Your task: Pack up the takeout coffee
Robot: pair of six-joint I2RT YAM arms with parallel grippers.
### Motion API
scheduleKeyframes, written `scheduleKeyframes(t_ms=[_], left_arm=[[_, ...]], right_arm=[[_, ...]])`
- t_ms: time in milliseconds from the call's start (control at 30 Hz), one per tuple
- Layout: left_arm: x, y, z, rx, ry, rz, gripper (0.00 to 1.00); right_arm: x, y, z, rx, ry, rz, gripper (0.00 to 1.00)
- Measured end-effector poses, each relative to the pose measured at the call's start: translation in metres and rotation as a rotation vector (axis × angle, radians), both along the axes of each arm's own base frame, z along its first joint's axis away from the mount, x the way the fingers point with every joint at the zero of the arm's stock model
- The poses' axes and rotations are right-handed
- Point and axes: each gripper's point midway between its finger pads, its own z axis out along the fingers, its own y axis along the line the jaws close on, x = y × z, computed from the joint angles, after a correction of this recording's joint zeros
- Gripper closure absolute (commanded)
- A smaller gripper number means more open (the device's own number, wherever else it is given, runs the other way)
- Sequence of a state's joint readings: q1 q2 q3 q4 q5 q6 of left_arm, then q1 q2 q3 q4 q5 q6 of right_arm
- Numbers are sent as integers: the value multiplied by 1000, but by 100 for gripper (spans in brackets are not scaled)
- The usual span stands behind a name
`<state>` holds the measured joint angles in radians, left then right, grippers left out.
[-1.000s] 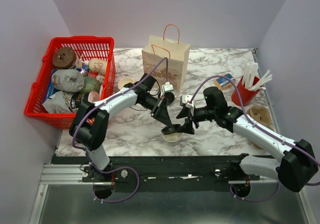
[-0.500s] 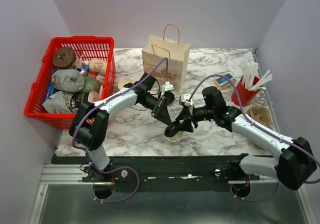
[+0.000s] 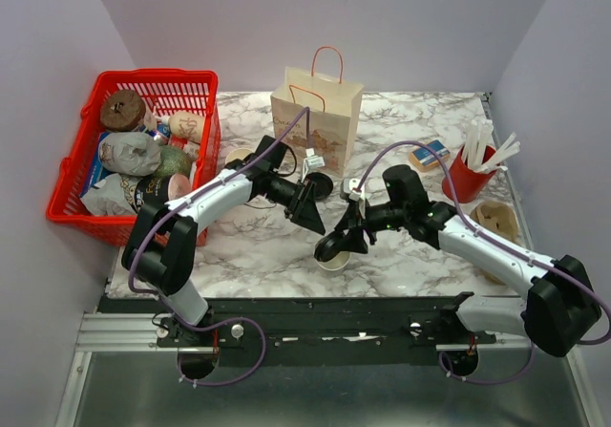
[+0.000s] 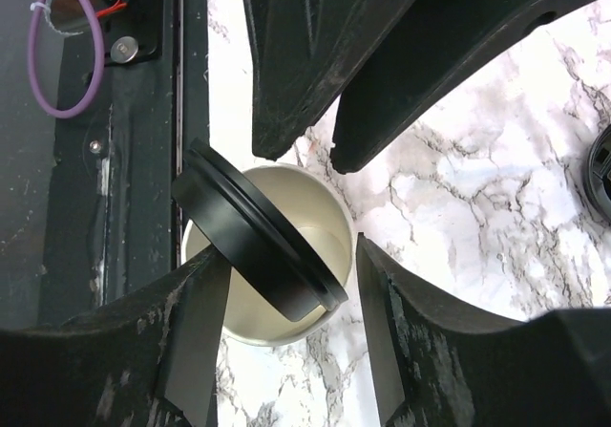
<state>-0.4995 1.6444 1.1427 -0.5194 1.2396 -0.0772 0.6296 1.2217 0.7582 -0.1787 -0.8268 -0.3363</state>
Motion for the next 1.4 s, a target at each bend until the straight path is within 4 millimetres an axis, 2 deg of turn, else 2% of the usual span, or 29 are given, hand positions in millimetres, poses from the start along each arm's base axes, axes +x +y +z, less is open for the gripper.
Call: scheduleKeyframes(t_ms=[167,533,800,1400], left_arm=[[-2,2,-11,27,13,19,51],[3,3,-9,35,-42,58,51],[6,10,-22,87,-111,162,51],[37,19,-50,233,-181,339,51]], right_arm=[[0,1,-3,-5,14,-3,39],[0,3,-6,-13,74,-19,46],[4,6,-2,-12,89,-23,47],[0,4,-8,-44,138,-21,51]])
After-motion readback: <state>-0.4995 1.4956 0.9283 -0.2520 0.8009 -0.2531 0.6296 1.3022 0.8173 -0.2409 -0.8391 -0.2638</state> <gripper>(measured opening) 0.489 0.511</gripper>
